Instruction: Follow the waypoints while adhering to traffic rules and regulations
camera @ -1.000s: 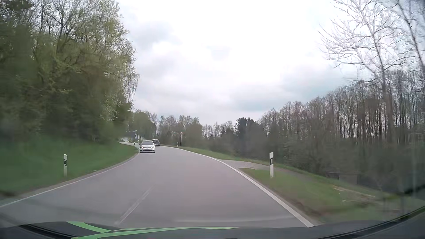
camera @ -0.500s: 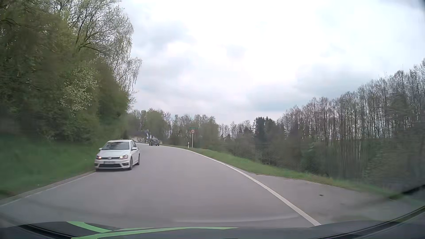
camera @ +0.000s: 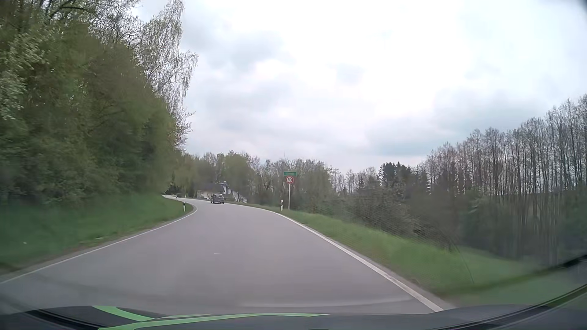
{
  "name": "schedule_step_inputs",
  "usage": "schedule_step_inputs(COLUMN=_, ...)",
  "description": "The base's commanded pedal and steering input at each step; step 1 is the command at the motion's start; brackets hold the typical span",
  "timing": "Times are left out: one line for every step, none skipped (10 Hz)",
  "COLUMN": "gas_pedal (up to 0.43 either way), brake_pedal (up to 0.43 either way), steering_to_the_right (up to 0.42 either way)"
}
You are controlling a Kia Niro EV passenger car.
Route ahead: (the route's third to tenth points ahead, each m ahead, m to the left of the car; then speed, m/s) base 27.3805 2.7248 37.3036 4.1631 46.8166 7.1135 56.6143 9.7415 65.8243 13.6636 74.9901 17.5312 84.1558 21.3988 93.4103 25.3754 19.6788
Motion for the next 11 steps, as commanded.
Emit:
schedule_step_inputs(gas_pedal=0.28, brake_pedal=0.0, steering_to_the_right=-0.044)
schedule_step_inputs(gas_pedal=0.28, brake_pedal=0.0, steering_to_the_right=-0.044)
schedule_step_inputs(gas_pedal=0.138, brake_pedal=0.0, steering_to_the_right=-0.044)
schedule_step_inputs(gas_pedal=0.059, brake_pedal=0.0, steering_to_the_right=-0.043)
schedule_step_inputs(gas_pedal=0.0, brake_pedal=0.0, steering_to_the_right=-0.042)
schedule_step_inputs(gas_pedal=0.0, brake_pedal=0.0, steering_to_the_right=-0.041)
schedule_step_inputs(gas_pedal=0.0, brake_pedal=0.0, steering_to_the_right=-0.039)
schedule_step_inputs(gas_pedal=0.0, brake_pedal=0.0, steering_to_the_right=-0.034)
schedule_step_inputs(gas_pedal=0.0, brake_pedal=0.0, steering_to_the_right=-0.031)
schedule_step_inputs(gas_pedal=0.0, brake_pedal=0.0, steering_to_the_right=-0.029)
schedule_step_inputs(gas_pedal=0.059, brake_pedal=0.0, steering_to_the_right=-0.029)
